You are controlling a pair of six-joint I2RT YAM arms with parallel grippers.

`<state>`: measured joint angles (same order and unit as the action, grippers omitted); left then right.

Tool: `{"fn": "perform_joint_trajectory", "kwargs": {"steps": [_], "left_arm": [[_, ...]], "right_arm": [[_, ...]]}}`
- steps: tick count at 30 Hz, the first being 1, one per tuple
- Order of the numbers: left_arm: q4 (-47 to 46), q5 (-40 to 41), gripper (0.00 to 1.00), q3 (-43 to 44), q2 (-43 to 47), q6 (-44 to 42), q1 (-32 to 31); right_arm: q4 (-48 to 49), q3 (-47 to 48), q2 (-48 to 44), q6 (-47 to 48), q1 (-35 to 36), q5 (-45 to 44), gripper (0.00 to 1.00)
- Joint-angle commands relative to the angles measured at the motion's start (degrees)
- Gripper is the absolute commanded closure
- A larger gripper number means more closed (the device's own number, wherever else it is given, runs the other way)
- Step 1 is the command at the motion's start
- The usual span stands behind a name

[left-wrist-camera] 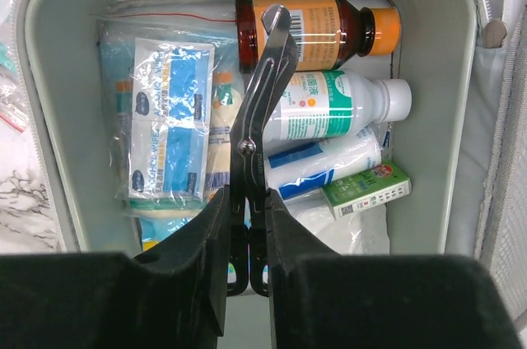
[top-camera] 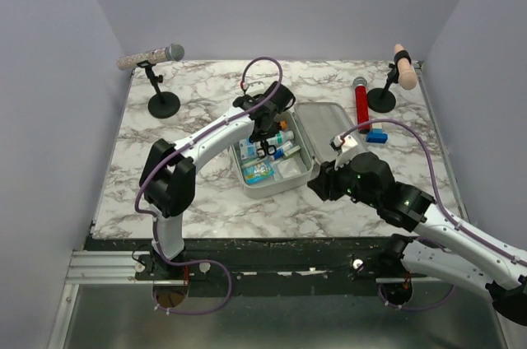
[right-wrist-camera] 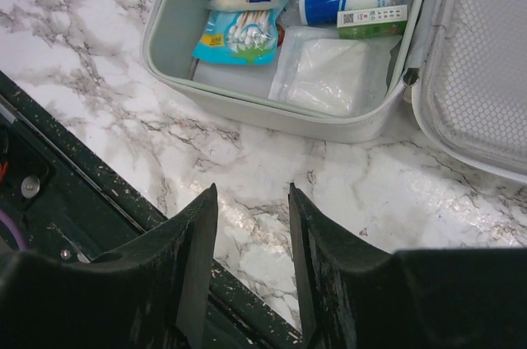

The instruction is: Organize the medicine kit

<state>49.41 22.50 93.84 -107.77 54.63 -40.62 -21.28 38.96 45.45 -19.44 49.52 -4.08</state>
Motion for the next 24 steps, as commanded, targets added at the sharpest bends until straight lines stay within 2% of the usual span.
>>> {"fn": "perform_joint_trajectory", "kwargs": {"steps": [1,5,7,10,11,13,14,16,20,24], "left_arm": [[-2.03,-1.76,0.66,-0.41,0.45,-0.75,0.28],[-3.79,-2.46,0.53,-2.96,2.47,-0.58,0.72],[-4.06,-2.55,0.38,-3.93,3.52,-0.84,1.07],[-4.32,-2.03,0.22,-5.59,5.63,-1.19,1.33],[-4.49,-1.59,0.19,-6.21,6.85,-1.28,1.25],[-6.15,-0.71,0.18,-8.75,9.84,-1.46,1.33],[-7.56,-0.70,0.18,-10.94,11.60,-1.46,1.42],[-12.29,-1.75,0.19,-16.47,15.55,-1.28,1.77],[-19.86,-5.71,0.23,-27.90,21.45,0.12,3.00],[-21.19,-6.68,0.26,-33.80,23.30,0.30,3.35]], "right_arm": [[-2.10,1.38,-0.54,0.28,0.32,-2.34,0.51],[-2.54,2.17,0.25,-0.07,0.32,-3.74,0.51],[-3.07,2.79,0.52,-0.77,0.32,-5.23,0.50],[-4.82,3.40,0.69,-3.84,0.32,-11.72,0.48],[-5.87,3.49,0.60,-5.24,0.40,-15.05,0.46],[-6.67,3.40,0.25,-7.88,0.14,-19.98,0.35],[-6.85,3.14,-0.01,-9.28,0.05,-22.18,0.21],[-5.89,2.70,-0.10,-11.84,-0.99,-22.73,0.08],[-3.78,1.74,1.30,-16.76,-6.44,-17.65,0.02],[0.70,-2.65,1.05,-22.82,-15.83,-8.87,0.02]]}}
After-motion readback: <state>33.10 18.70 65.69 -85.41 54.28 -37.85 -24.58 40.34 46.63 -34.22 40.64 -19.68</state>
